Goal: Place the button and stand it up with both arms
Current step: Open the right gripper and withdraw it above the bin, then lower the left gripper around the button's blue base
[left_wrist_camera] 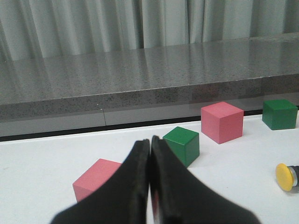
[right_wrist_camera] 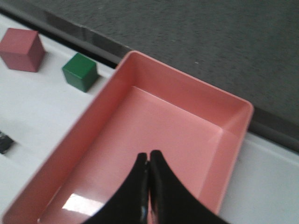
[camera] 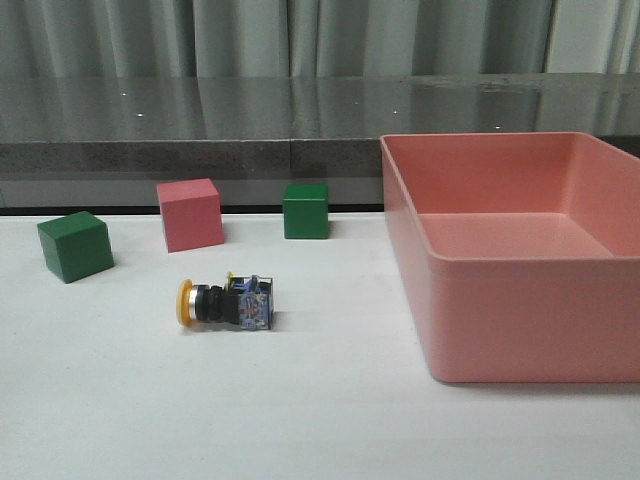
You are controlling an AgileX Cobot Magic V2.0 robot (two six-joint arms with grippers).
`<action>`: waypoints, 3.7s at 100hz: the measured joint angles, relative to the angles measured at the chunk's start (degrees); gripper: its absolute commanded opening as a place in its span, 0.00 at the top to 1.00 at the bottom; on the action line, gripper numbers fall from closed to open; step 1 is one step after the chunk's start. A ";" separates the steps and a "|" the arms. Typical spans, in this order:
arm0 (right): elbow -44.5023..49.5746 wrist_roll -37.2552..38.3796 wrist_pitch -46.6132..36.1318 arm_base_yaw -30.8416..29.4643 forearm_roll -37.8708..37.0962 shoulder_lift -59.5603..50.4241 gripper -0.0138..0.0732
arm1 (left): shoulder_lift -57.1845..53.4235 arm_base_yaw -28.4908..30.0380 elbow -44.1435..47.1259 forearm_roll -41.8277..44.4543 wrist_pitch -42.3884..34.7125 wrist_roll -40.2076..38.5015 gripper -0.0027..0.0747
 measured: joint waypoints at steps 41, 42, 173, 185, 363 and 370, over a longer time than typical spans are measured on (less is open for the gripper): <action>32.93 0.86 -15.77 -6.21 0.00 -29.89 0.97 | 0.00 0.00 0.00 0.00 0.00 0.00 0.99; 33.40 0.86 -16.12 -6.21 0.00 -30.89 0.97 | 0.00 0.00 0.00 0.00 0.00 0.00 0.99; 49.16 1.15 -18.19 -6.21 0.20 -56.36 0.91 | 21.71 0.00 -25.77 -14.58 15.21 1.44 0.99; 49.16 1.15 -18.19 -6.21 0.20 -56.36 0.91 | 32.84 0.00 -33.10 -14.58 18.98 5.98 0.99; 49.16 1.19 -18.19 -6.21 0.32 -56.36 0.91 | 97.77 -7.50 -52.91 -69.71 33.18 106.97 0.18; 49.16 1.19 -18.19 -6.21 0.32 -56.36 0.91 | 98.29 -7.50 -53.01 -69.95 33.26 107.11 0.18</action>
